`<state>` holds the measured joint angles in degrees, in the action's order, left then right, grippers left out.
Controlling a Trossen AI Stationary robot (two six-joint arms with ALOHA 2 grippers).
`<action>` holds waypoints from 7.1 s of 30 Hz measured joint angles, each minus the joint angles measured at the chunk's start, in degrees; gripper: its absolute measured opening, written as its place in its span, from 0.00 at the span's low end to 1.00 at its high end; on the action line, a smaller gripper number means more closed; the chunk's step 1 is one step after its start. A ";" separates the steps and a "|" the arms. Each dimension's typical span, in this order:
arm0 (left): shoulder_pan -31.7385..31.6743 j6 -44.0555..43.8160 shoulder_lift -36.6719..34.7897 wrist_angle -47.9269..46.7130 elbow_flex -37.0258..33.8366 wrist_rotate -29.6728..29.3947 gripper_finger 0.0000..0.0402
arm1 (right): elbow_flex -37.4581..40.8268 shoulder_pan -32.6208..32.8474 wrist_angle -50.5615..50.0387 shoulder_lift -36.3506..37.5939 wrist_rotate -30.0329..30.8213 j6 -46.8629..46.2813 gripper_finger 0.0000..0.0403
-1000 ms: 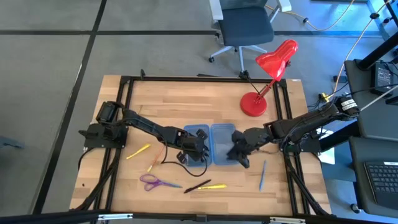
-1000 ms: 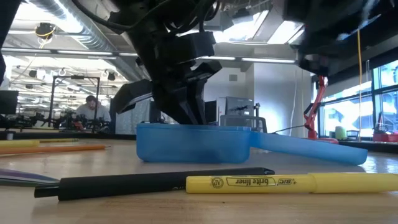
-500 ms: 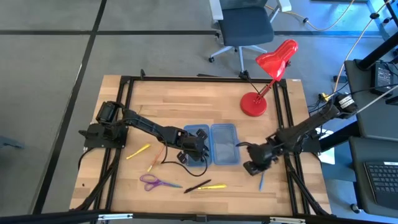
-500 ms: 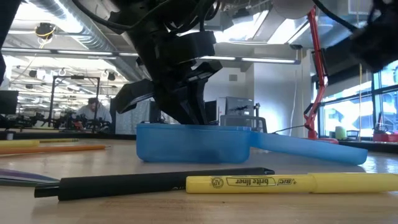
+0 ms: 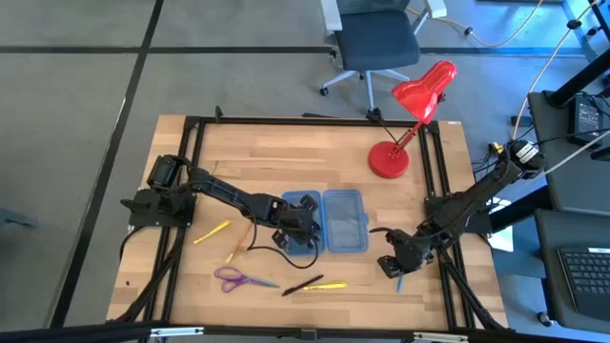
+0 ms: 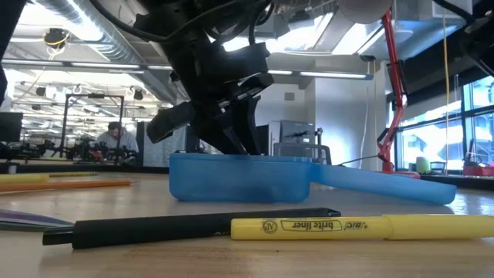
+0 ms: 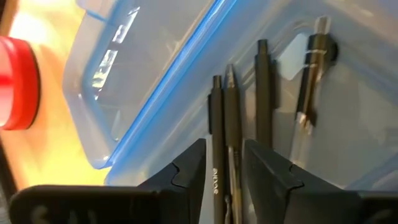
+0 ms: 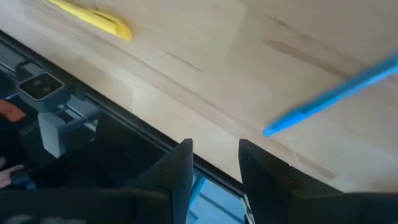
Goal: Pick & place school supplies into a supply box
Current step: Put the blue pen into the blue supply box, then put the yellow pencil into the blue supply box
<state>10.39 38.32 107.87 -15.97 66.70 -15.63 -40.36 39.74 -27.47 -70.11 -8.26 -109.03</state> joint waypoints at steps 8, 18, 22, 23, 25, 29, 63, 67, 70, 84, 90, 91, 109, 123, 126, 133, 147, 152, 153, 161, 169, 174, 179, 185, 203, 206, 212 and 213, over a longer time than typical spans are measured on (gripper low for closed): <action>0.00 0.55 -0.02 -0.02 0.00 -1.34 0.26 | 0.00 2.62 4.51 0.00 5.44 -4.98 0.33; 0.00 0.49 -0.02 -0.04 0.00 -1.32 0.27 | 0.00 5.57 4.67 -5.58 1.64 -19.94 0.33; 0.00 0.44 -0.02 -0.04 0.00 -1.30 0.26 | 0.00 6.98 8.33 -8.93 -3.12 -19.88 0.33; 0.00 0.42 -0.02 -0.04 0.00 -1.29 0.26 | 0.00 7.29 9.01 -9.72 -3.46 -20.14 0.33; 0.00 0.42 -0.02 -0.05 0.00 -1.28 0.26 | 0.00 7.91 9.92 -10.94 -3.43 -21.41 0.33; 0.00 0.40 -0.02 -0.05 0.00 -1.28 0.26 | 0.00 8.55 7.93 -13.66 -3.45 -26.12 0.33; 0.00 0.42 -0.02 -0.07 0.00 -1.28 0.25 | -0.27 7.94 0.02 -19.82 -0.24 -25.70 0.33; 0.00 0.42 -0.02 -0.07 0.00 -1.30 0.25 | -0.25 7.94 -0.40 -19.95 -0.83 -24.72 0.32; 0.00 0.42 -0.02 -0.07 0.00 -1.38 0.25 | -0.21 7.94 -0.52 -19.96 -1.43 -22.93 0.28; 0.01 0.44 -0.02 -0.09 0.00 -2.66 0.25 | -0.13 7.98 -1.43 -20.04 -2.07 -16.13 0.11; -0.37 -0.09 -1.00 -0.81 0.02 -7.61 0.25 | 0.14 8.05 -1.68 -17.92 -1.23 -14.92 0.12; -0.68 -0.91 -1.55 -1.75 0.01 -6.95 0.25 | 0.21 8.11 -1.92 -17.47 -0.23 -14.73 0.12; -13.54 -30.93 -28.78 -13.86 -6.15 5.70 0.25 | 0.08 -1.22 9.26 -15.23 17.81 19.93 0.12; -14.99 -52.16 -45.11 -12.54 -24.47 5.11 0.25 | -5.45 -21.81 12.40 -15.23 6.65 58.00 0.12; -14.95 -57.79 -45.13 -12.54 -26.16 5.34 0.25 | -9.01 -24.89 12.64 -15.32 7.66 67.53 0.12; -14.95 -61.63 -44.89 -13.11 -28.00 5.23 0.25 | -15.39 -29.87 16.32 -19.53 11.72 79.52 0.12; -14.95 -67.33 -44.92 -20.30 -28.00 6.34 0.25 | -34.59 -32.41 2.96 -40.68 6.61 82.40 0.12; -14.99 -71.88 -44.92 -24.05 -28.00 3.86 0.25 | -38.57 -32.78 -1.97 -43.91 6.64 80.58 0.12; -14.99 -73.35 -44.92 -25.53 -28.00 2.24 0.25 | -38.69 -32.87 -2.09 -44.09 6.64 80.56 0.12; -15.02 -87.17 -44.89 -38.18 -28.00 -7.46 0.25 | -38.69 -33.38 -2.55 -44.57 6.63 79.21 0.12; -16.60 -90.11 -44.39 -40.92 -28.00 -11.74 0.25 | -38.69 -33.37 -2.49 -44.57 6.63 79.38 0.12; -21.34 -88.88 -41.83 -41.32 -28.00 -11.66 0.25 | -38.69 -33.37 -2.97 -44.57 6.61 79.52 0.12; -26.33 -86.66 -38.12 -40.92 -28.00 -9.91 0.25 | -38.69 -33.37 -4.06 -44.57 6.61 79.53 0.14; -31.36 -83.78 -33.29 -40.75 -28.00 -10.39 0.25 | -38.69 -33.37 -4.17 -44.57 6.58 79.52 0.24; -47.21 -69.36 -27.02 -30.59 -28.00 -7.78 0.25 | -38.64 -33.33 -3.62 -42.11 2.60 82.15 0.33; -50.54 -67.58 -27.02 -30.36 -28.00 -6.82 0.25 | -38.62 -32.60 -4.62 -40.77 2.74 82.77 0.33; -55.67 -64.22 -27.03 -27.51 -28.00 -3.47 0.25 | -36.88 -29.51 -6.78 -36.73 3.09 85.37 0.33; -56.30 -63.91 -27.02 -27.28 -28.00 -2.43 0.25 | -36.48 -28.99 -6.74 -35.81 3.09 85.47 0.33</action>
<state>-45.90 -25.59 80.86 -43.25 38.70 -18.05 -76.84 10.75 -34.21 -105.91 -5.17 -23.57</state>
